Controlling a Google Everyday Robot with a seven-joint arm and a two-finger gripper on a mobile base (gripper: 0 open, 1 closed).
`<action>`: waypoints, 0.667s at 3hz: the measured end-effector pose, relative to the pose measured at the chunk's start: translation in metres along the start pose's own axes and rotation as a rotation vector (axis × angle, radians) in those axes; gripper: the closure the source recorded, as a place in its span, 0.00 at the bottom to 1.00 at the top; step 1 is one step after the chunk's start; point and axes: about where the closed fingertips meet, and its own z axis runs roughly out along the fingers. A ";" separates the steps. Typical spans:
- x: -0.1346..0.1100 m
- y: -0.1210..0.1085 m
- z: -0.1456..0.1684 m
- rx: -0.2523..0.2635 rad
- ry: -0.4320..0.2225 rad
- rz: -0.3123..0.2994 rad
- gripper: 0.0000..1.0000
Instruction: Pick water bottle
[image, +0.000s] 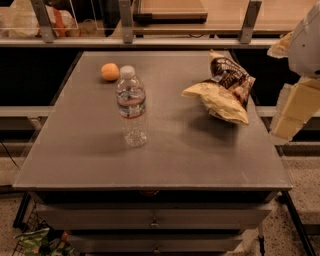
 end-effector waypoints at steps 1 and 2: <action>0.000 0.000 0.000 0.000 0.000 0.000 0.00; -0.002 0.000 -0.002 -0.022 -0.047 0.021 0.00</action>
Offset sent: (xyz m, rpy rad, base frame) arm 0.0001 0.0032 0.0015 0.1573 0.0534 -0.0014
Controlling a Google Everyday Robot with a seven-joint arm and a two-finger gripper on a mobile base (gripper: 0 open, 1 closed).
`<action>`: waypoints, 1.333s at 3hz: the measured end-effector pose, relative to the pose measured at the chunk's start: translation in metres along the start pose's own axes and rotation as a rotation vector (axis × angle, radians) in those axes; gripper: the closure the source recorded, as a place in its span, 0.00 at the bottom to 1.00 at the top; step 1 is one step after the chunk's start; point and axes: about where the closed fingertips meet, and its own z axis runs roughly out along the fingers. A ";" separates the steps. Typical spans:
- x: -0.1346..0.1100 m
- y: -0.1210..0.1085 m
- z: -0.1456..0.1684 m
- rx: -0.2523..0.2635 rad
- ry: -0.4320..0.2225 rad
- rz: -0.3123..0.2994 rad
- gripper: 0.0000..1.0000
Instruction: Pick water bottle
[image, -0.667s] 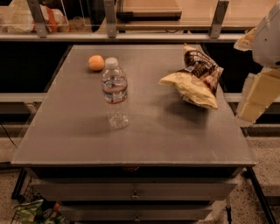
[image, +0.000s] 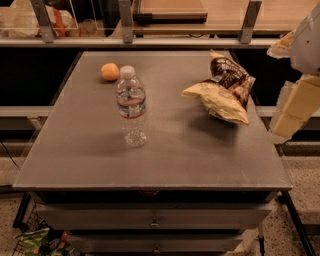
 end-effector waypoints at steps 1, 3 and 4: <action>-0.028 0.002 -0.005 -0.034 -0.125 0.036 0.00; -0.083 0.018 -0.003 -0.081 -0.346 0.080 0.00; -0.106 0.024 0.010 -0.075 -0.382 0.106 0.00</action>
Offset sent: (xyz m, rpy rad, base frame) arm -0.0038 0.0843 0.0297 0.4758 -0.0009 0.0591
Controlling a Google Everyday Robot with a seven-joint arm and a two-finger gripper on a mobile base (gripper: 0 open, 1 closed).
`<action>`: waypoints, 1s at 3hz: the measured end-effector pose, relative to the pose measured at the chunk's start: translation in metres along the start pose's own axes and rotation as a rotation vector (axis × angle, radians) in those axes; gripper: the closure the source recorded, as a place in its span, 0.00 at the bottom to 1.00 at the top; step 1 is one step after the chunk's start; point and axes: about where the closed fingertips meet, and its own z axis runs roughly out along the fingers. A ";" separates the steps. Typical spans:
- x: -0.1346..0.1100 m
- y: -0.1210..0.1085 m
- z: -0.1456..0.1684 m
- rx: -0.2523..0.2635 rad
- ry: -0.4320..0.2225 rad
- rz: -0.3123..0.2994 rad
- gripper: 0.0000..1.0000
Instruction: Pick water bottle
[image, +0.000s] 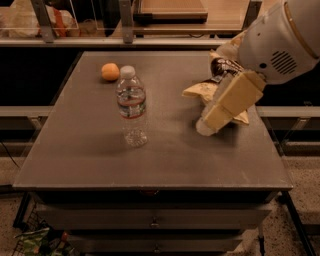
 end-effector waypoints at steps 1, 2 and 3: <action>-0.018 0.002 0.032 -0.008 -0.037 0.023 0.00; -0.039 0.001 0.059 -0.028 -0.073 0.032 0.00; -0.056 0.005 0.084 -0.048 -0.093 0.030 0.00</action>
Offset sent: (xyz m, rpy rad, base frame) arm 0.0471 0.0971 -0.0349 0.1389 0.0334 0.0165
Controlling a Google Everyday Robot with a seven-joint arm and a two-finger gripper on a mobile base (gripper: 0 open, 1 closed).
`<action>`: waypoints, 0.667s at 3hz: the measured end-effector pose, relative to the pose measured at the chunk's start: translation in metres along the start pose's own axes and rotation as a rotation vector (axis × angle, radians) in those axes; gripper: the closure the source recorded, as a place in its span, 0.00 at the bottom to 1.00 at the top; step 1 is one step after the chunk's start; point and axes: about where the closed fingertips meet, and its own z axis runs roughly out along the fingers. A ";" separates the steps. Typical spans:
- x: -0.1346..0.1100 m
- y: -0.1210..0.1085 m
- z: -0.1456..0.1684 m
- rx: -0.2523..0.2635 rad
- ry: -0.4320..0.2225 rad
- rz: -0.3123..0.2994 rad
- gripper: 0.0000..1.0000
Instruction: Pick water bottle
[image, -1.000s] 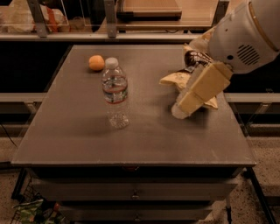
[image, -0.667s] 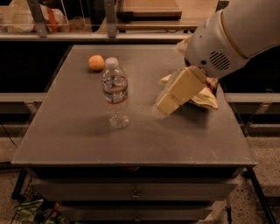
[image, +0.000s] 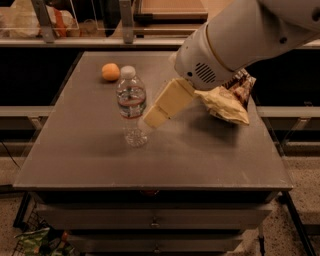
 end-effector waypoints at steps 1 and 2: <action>-0.014 -0.001 0.032 -0.018 -0.022 -0.010 0.00; -0.027 0.000 0.065 -0.037 -0.038 -0.028 0.00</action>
Offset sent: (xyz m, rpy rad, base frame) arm 0.0439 0.0938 -0.0488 0.0514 -0.0032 0.0804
